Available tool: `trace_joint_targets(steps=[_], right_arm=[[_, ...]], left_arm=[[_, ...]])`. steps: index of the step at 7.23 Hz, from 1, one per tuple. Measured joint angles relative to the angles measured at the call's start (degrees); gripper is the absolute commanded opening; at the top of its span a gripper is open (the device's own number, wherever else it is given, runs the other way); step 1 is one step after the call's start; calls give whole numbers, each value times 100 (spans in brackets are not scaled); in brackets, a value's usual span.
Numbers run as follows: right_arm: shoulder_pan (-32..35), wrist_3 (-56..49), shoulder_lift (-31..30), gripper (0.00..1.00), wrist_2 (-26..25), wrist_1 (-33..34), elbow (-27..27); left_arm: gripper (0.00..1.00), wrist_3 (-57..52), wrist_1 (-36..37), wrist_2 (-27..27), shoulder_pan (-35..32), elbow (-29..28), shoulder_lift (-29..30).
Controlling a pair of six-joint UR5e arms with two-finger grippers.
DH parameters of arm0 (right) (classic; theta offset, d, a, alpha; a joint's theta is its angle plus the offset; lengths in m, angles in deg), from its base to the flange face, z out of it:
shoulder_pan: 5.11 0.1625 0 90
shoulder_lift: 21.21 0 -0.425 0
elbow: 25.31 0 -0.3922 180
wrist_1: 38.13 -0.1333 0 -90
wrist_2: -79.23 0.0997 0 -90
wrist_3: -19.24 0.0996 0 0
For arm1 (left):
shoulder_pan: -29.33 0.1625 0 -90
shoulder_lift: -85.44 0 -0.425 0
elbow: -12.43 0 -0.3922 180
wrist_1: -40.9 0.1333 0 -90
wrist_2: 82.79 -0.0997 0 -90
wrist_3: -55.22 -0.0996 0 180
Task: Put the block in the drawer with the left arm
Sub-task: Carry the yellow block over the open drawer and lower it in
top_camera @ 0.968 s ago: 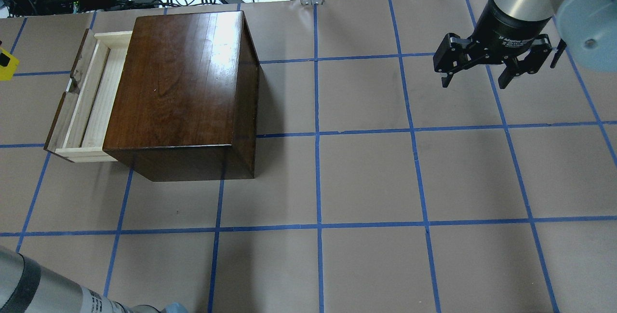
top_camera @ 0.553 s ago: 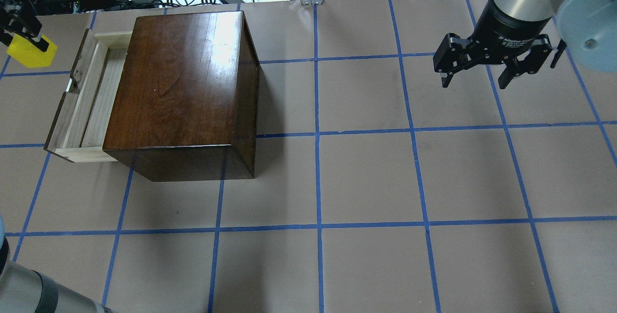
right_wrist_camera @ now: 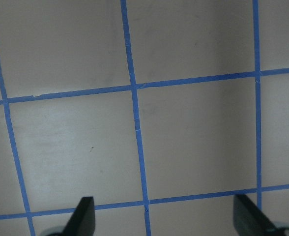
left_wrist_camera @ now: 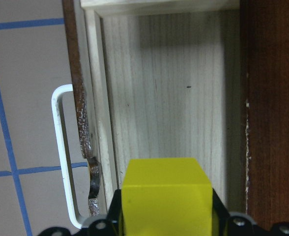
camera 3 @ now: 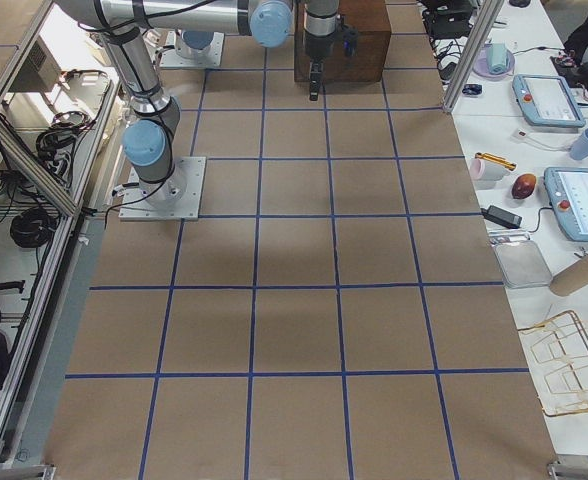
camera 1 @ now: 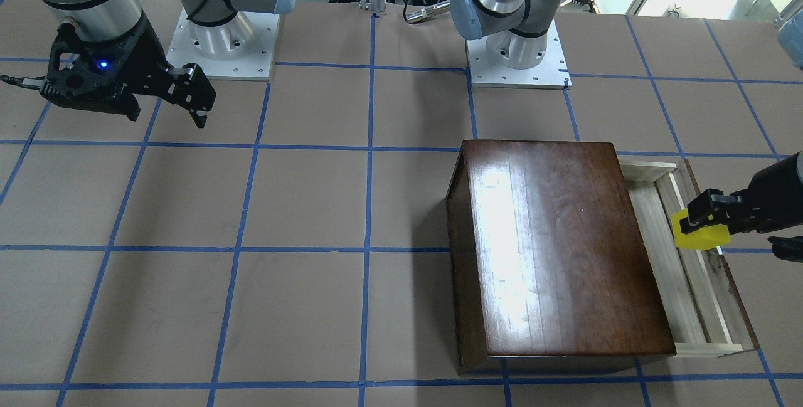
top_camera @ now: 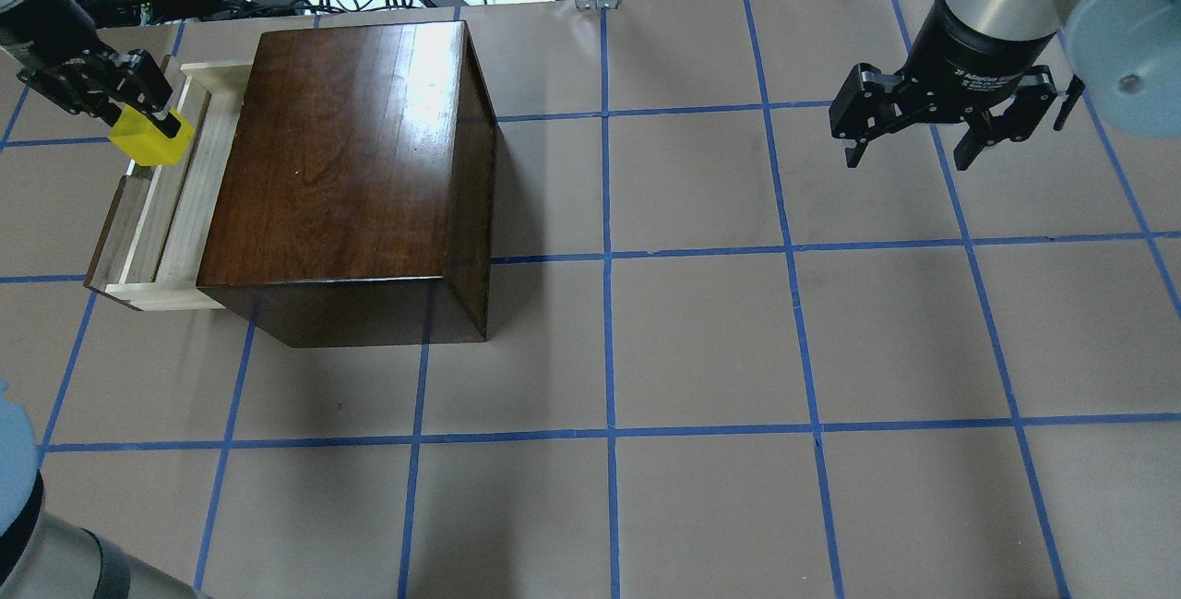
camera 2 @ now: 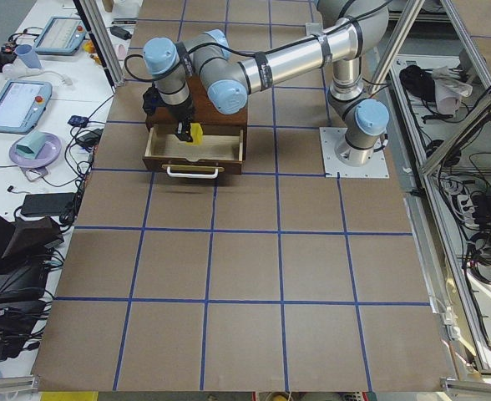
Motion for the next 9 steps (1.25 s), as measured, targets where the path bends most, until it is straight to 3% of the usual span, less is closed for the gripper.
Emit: trace_joint_targets(steps=[7, 8, 9], right_arm=[[0, 0, 0, 100, 0, 0, -1], [0, 0, 0, 100, 0, 0, -1], [0, 0, 0, 100, 0, 0, -1]], left_arm=[[2, -126, 742, 14, 10, 609, 238], [31, -107, 761, 20, 9, 645, 265], [86, -98, 773, 25, 6, 665, 288]])
